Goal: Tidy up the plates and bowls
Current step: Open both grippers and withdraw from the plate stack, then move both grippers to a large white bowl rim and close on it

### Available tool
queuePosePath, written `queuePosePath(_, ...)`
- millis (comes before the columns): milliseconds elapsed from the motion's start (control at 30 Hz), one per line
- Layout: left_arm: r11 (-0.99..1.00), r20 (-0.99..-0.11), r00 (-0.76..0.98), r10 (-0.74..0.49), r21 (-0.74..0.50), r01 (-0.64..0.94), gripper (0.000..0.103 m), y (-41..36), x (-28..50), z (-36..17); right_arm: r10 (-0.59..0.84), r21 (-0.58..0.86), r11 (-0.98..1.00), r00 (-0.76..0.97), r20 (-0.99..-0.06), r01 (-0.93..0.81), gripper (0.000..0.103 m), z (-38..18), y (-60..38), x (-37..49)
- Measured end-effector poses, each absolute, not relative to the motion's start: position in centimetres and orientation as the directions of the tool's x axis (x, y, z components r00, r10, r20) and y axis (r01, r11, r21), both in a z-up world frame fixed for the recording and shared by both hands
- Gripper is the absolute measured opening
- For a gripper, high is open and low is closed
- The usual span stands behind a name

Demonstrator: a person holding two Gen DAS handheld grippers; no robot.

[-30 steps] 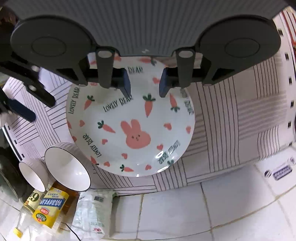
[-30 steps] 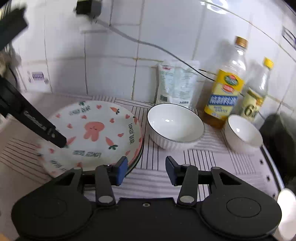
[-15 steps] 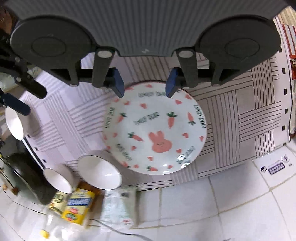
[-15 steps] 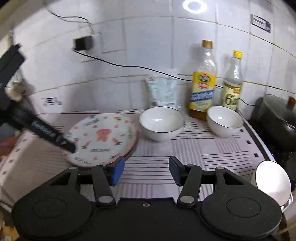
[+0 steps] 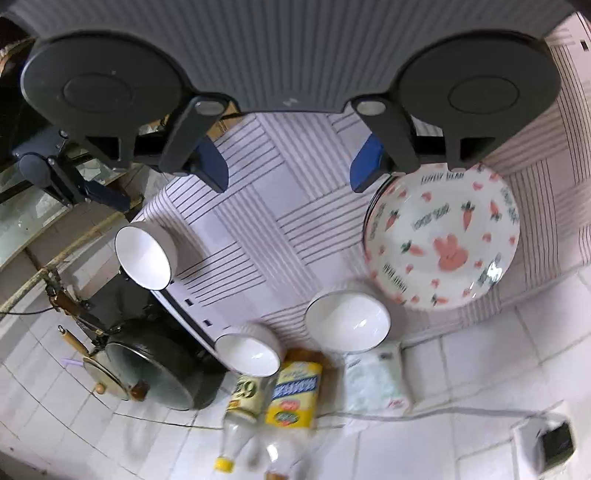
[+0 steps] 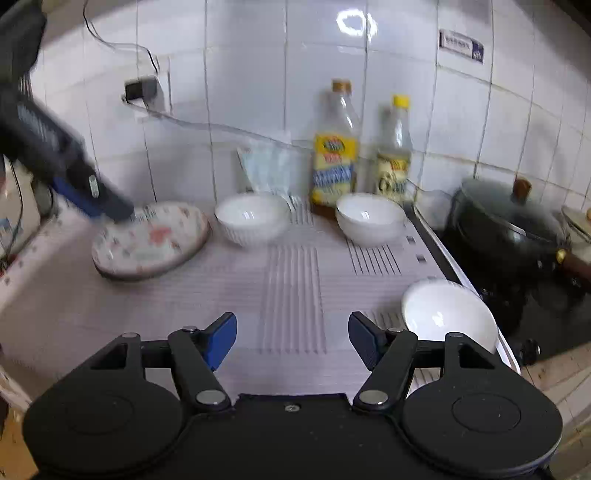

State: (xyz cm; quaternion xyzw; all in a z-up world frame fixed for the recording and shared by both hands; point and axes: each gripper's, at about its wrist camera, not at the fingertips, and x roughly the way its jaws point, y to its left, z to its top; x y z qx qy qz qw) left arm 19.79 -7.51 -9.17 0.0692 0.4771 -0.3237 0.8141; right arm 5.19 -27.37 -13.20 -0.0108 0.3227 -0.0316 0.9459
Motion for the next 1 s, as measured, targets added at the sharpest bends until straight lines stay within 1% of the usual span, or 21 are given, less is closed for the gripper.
queuePosePath(167,0.788,-0.807,0.393,-0.441,-0.139,0.6,0.072,-10.2,19.1,-11.5,-0.131,-0.053,0.991,0.777,-0.616,0.125,0.072,-15.2,-29.5,3.9)
queuePosePath(300,0.787,-0.812,0.381,-0.443,-0.148,0.599,0.074,-12.6,18.6,-14.1,-0.161,-0.029,0.983,0.773,-0.614,0.182,0.075,-16.9,-31.5,3.4)
queuePosePath(333,0.785,-0.808,0.384,-0.446,-0.147,0.602,0.075,-13.3,18.4,-14.7,-0.17,-0.03,0.981,0.77,-0.615,0.192,0.077,-17.2,-31.8,3.5)
queuePosePath(367,0.783,-0.805,0.389,-0.447,-0.142,0.606,0.076,-14.1,18.2,-15.3,-0.174,-0.032,0.98,0.77,-0.614,0.197,0.083,-17.5,-32.3,3.5)
queuePosePath(433,0.779,-0.796,0.397,-0.457,-0.142,0.61,0.076,-15.5,17.8,-16.2,-0.184,-0.024,0.977,0.783,-0.595,0.211,0.092,-18.3,-33.2,3.5)
queuePosePath(500,0.779,-0.789,0.394,-0.472,-0.163,0.606,0.077,-17.0,17.7,-17.2,-0.203,-0.014,0.97,0.781,-0.59,0.242,0.093,-19.1,-34.1,3.4)
queuePosePath(633,0.746,-0.77,0.34,-0.541,-0.252,0.617,0.078,-20.1,18.0,-18.8,-0.248,-0.024,0.957,0.774,-0.583,0.288,0.093,-21.0,-35.4,4.0)
queuePosePath(733,0.724,-0.753,0.32,-0.574,-0.285,0.628,0.082,-22.6,18.6,-20.0,-0.284,-0.08,0.952,0.761,-0.583,0.295,0.098,-22.4,-35.8,5.1)
queuePosePath(800,0.721,-0.756,0.28,-0.592,-0.34,0.603,0.084,-23.9,19.1,-20.9,-0.307,-0.134,0.949,0.732,-0.608,0.286,0.098,-23.4,-35.8,6.2)
queuePosePath(867,0.697,-0.746,0.214,-0.63,-0.423,0.579,0.087,-25.0,19.8,-22.1,-0.303,-0.114,0.949,0.747,-0.591,0.294,0.098,-23.7,-36.2,6.8)
queuePosePath(900,0.697,-0.745,0.206,-0.635,-0.437,0.569,0.087,-25.6,20.0,-22.5,-0.305,-0.102,0.947,0.749,-0.588,0.306,0.098,-23.8,-36.5,7.0)
queuePosePath(1000,0.707,-0.751,0.216,-0.625,-0.427,0.564,0.086,-27.6,20.7,-23.7,-0.311,-0.076,0.941,0.758,-0.573,0.329,0.099,-24.3,-37.5,7.8)
